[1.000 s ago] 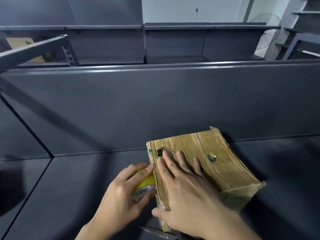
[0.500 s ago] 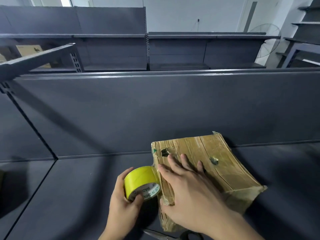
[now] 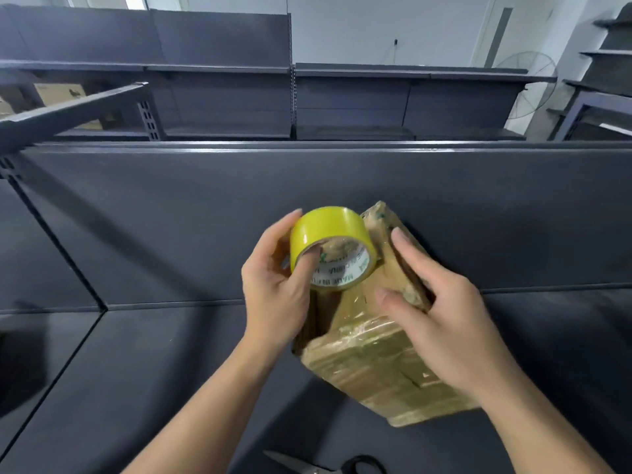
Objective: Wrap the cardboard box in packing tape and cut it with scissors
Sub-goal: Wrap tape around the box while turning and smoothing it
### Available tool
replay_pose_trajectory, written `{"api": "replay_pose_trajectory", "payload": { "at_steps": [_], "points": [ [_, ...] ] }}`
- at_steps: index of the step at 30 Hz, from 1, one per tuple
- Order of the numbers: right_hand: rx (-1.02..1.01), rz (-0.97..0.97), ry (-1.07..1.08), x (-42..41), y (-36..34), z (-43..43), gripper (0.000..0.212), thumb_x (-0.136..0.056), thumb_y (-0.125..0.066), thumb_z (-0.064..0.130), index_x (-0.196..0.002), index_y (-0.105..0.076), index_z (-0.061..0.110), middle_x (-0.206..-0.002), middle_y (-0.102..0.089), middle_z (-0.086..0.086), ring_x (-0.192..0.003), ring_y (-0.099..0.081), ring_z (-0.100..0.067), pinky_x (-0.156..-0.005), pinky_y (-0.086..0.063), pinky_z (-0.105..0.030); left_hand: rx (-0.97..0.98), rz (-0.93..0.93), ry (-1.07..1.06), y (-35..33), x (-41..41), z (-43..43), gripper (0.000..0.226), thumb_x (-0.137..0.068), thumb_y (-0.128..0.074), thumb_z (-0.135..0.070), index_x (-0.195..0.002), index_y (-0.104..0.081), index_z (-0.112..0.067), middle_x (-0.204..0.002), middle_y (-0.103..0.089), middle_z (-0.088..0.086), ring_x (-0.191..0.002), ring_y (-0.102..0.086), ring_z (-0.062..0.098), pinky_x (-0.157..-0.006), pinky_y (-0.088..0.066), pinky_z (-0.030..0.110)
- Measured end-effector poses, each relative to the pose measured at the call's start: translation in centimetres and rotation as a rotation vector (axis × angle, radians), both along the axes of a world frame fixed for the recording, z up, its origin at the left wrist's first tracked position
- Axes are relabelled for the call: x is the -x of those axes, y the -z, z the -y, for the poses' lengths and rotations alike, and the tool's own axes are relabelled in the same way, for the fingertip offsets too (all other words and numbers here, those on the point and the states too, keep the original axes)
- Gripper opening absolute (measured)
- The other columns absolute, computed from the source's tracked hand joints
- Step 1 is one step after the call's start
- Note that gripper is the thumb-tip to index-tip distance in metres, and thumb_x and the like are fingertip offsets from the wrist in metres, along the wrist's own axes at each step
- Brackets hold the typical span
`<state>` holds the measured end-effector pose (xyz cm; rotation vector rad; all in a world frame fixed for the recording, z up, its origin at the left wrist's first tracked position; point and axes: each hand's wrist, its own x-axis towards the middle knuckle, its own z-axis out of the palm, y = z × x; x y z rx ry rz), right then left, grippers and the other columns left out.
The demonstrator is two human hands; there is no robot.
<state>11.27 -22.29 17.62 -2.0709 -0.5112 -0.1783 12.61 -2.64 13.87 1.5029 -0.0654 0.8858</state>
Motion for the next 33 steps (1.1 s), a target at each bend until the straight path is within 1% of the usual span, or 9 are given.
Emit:
{"api": "replay_pose_trajectory", "payload": {
  "at_steps": [9,15,18,20,22,25,27,28,33],
  "points": [
    [-0.358,-0.111,0.018,0.0,2.1,7.0,0.054,-0.092,-0.064,0.038,-0.144,-0.048,0.040,-0.146,-0.049,0.031,-0.138,-0.040,0.010,-0.118,-0.032,-0.034,-0.347,-0.088,0.184,-4.3,-2.9,7.1,0.048,-0.086,-0.071,-0.016,-0.134,-0.063,-0.018,-0.120,-0.072,-0.007,-0.110,-0.067,0.007,-0.095,-0.053,0.025],
    [-0.074,-0.175,-0.052,-1.1,1.6,11.4,0.053,-0.094,-0.055,0.058,-0.143,-0.037,0.052,-0.147,-0.043,0.037,-0.134,-0.036,0.020,-0.107,-0.032,-0.010,-0.485,-0.106,0.204,-5.4,-3.0,10.2,0.043,-0.089,-0.070,-0.008,-0.130,-0.066,-0.020,-0.121,-0.071,-0.013,-0.115,-0.066,0.003,-0.096,-0.054,0.027],
    [-0.008,-0.239,-0.106,-1.9,1.1,10.9,0.058,-0.089,-0.050,0.061,-0.145,-0.037,0.051,-0.136,-0.052,0.037,-0.125,-0.044,0.021,-0.106,-0.038,-0.014,-0.489,-0.080,0.154,-5.9,-2.8,10.0,0.052,-0.085,-0.066,-0.003,-0.133,-0.064,-0.021,-0.124,-0.070,-0.012,-0.118,-0.063,0.000,-0.097,-0.050,0.017],
    [0.122,-0.245,-0.136,-1.9,0.8,10.3,0.038,-0.092,-0.048,0.061,-0.128,-0.036,0.060,-0.120,-0.047,0.050,-0.114,-0.039,0.031,-0.094,-0.037,-0.003,-0.489,-0.102,0.139,-6.3,-2.9,9.6,0.054,-0.084,-0.063,-0.006,-0.135,-0.063,-0.021,-0.126,-0.068,-0.014,-0.120,-0.061,-0.003,-0.098,-0.048,0.014],
    [0.297,-0.155,-0.116,-1.9,-0.2,9.9,0.028,-0.092,-0.047,0.066,-0.115,-0.036,0.055,-0.109,-0.049,0.044,-0.107,-0.046,0.023,-0.084,-0.042,-0.007,-0.499,-0.150,0.146,-6.5,-3.0,9.6,0.055,-0.083,-0.064,-0.013,-0.137,-0.063,-0.023,-0.129,-0.067,-0.015,-0.122,-0.059,-0.005,-0.099,-0.047,0.014],
    [0.433,-0.039,-0.009,-2.9,-1.8,9.3,0.075,-0.077,-0.045,0.086,-0.130,-0.041,0.034,-0.134,-0.053,0.018,-0.118,-0.056,-0.005,-0.088,-0.053,-0.030,-0.498,-0.198,0.136,-6.4,-3.2,10.1,0.054,-0.083,-0.065,-0.021,-0.137,-0.062,-0.026,-0.128,-0.067,-0.016,-0.119,-0.060,-0.004,-0.096,-0.050,0.016],
    [0.490,-0.108,-0.035,-4.3,-2.4,8.7,0.110,-0.070,-0.045,0.092,-0.156,-0.018,0.029,-0.168,-0.015,0.010,-0.145,-0.037,-0.014,-0.106,-0.047,-0.039,-0.490,-0.203,0.110,-6.3,-3.2,10.2,0.051,-0.084,-0.066,-0.020,-0.135,-0.064,-0.027,-0.124,-0.068,-0.017,-0.114,-0.062,-0.004,-0.092,-0.050,0.014],
    [0.498,-0.157,-0.090,-4.8,-2.5,8.5,0.117,-0.068,-0.044,0.093,-0.159,-0.003,0.032,-0.170,0.002,0.014,-0.151,-0.025,-0.013,-0.114,-0.041,-0.043,-0.483,-0.207,0.097,-6.3,-3.3,10.2,0.049,-0.085,-0.066,-0.020,-0.133,-0.064,-0.028,-0.121,-0.068,-0.018,-0.112,-0.063,-0.003,-0.090,-0.050,0.014],
    [0.613,-0.217,-0.154,-5.8,-1.5,9.1,0.099,-0.070,-0.038,0.096,-0.152,-0.014,0.046,-0.168,-0.010,0.014,-0.154,-0.019,-0.019,-0.114,-0.039,-0.050,-0.468,-0.214,0.105,-5.8,-3.4,10.8,0.043,-0.082,-0.063,-0.020,-0.123,-0.066,-0.031,-0.110,-0.070,-0.022,-0.107,-0.065,0.002,-0.087,-0.051,0.017]
  ]
}}
